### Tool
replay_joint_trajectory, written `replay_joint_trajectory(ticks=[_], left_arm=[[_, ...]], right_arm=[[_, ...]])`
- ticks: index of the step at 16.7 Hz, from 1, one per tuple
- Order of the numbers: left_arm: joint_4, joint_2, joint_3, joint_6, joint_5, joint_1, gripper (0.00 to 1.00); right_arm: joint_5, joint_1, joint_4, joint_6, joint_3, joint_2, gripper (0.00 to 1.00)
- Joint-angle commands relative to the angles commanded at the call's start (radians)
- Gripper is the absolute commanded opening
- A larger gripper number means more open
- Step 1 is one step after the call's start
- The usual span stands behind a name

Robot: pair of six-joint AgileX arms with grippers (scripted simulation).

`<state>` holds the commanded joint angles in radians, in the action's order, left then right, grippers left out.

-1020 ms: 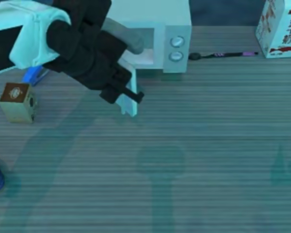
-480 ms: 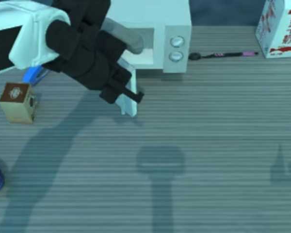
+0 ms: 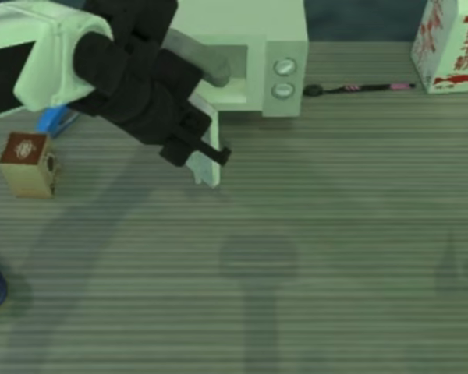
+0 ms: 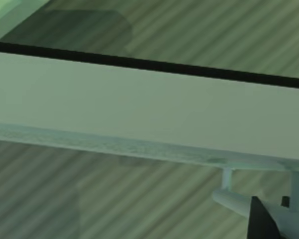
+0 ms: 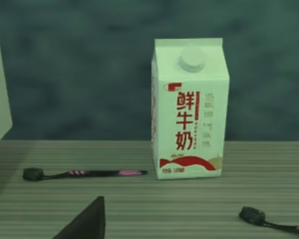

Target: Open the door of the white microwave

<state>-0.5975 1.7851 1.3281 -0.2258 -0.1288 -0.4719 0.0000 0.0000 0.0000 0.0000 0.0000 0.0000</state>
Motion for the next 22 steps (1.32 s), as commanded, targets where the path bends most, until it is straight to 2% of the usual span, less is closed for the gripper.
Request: replay_joint_trajectory(ticks=[3,9,22], left_arm=[[-0.001,-0.004,-0.006,-0.01,-0.015,-0.001,0.0],[-0.013,-0.031,-0.035,-0.11,-0.06,0.042,0.0],[-0.013,-0.031,-0.035,-0.11,-0.06,0.042,0.0]], right_arm=[[0.0,0.0,0.0,0.0,0.0,0.0,1.0],[0.0,0.0,0.0,0.0,0.0,0.0,1.0],[0.0,0.0,0.0,0.0,0.0,0.0,1.0]])
